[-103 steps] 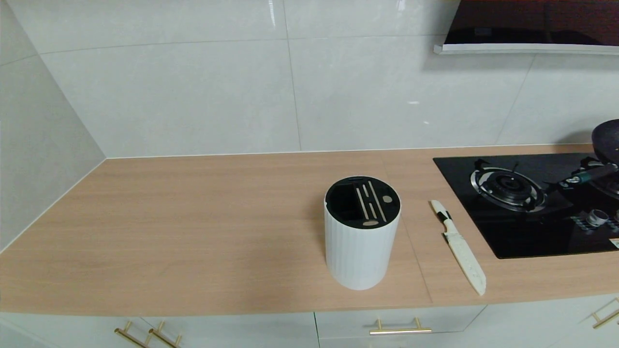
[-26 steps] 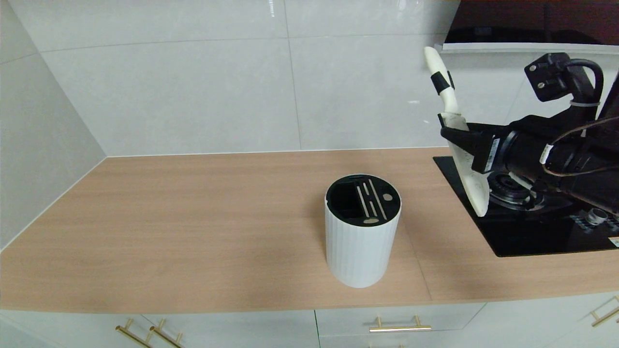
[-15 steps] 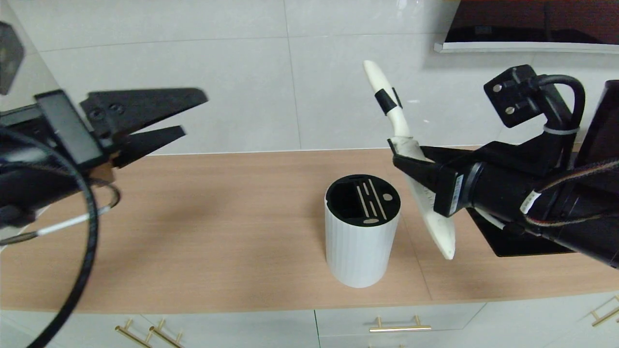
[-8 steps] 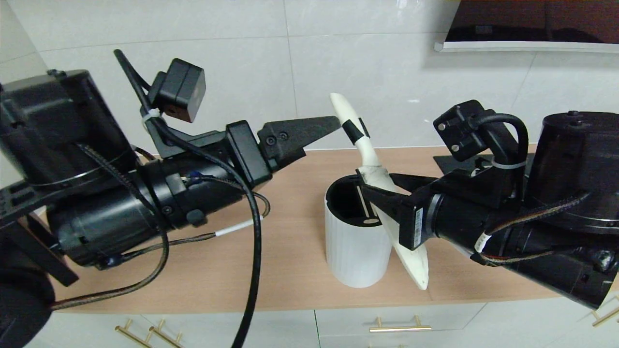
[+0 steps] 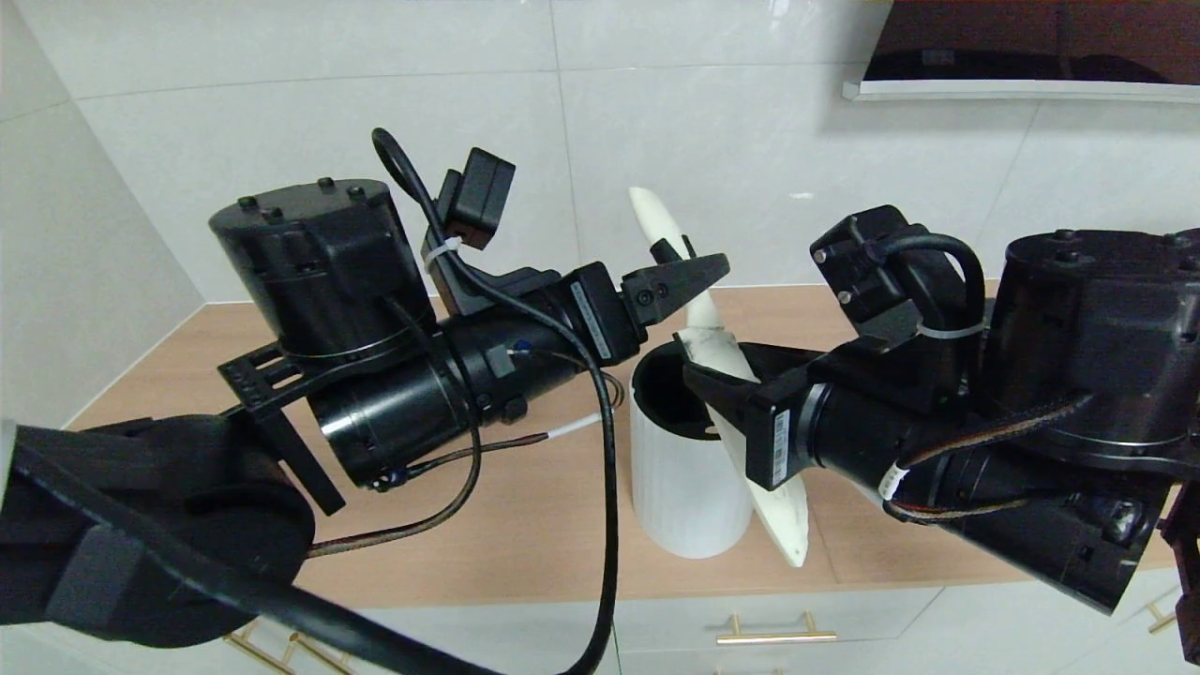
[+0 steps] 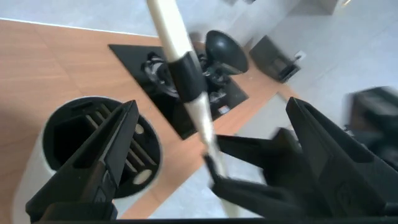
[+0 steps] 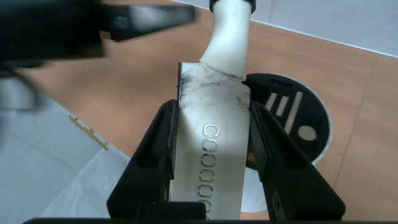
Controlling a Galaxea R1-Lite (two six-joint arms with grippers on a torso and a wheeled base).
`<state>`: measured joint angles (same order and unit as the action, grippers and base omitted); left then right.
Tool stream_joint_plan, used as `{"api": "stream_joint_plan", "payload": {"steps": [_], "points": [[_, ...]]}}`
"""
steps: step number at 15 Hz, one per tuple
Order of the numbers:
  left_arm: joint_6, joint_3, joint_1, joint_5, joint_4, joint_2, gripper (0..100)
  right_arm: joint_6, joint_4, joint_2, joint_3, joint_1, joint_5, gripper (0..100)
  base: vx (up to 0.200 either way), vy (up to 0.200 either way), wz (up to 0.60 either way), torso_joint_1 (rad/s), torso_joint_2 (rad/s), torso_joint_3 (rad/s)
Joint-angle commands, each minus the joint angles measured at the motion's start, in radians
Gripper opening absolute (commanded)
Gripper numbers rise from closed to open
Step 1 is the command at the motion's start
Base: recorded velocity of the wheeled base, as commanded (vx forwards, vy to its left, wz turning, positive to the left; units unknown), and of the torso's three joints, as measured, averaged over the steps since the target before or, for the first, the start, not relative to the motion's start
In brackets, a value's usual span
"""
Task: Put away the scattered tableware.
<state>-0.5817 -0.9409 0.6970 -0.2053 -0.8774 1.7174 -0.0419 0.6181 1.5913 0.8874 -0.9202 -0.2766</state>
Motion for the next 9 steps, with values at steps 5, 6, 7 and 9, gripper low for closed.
{"api": "stream_joint_plan", "payload": {"steps": [5, 6, 7, 9], "points": [[0.000, -0.012, -0.013, 0.000, -0.037, 0.044, 100, 0.000, 0.000, 0.024, -0.019, -0.025, 0.000, 0, 0.000, 0.000, 0.00, 0.000, 0.00, 0.000], [0.000, -0.012, -0.022, -0.002, -0.043, 0.045, 100, 0.000, 0.000, 0.024, -0.022, -0.026, 0.000, 0, 0.000, 0.000, 0.00, 0.000, 0.00, 0.000], [0.000, -0.012, -0.024, 0.000, -0.046, 0.045, 100, 0.000, 0.000, 0.022, -0.022, -0.028, 0.000, 0, 0.000, 0.000, 0.00, 0.000, 0.00, 0.000], [0.000, -0.010, -0.024, 0.000, -0.048, 0.042, 100, 0.000, 0.000, 0.019, -0.024, -0.029, 0.000, 0, 0.000, 0.000, 0.00, 0.000, 0.00, 0.000]]}}
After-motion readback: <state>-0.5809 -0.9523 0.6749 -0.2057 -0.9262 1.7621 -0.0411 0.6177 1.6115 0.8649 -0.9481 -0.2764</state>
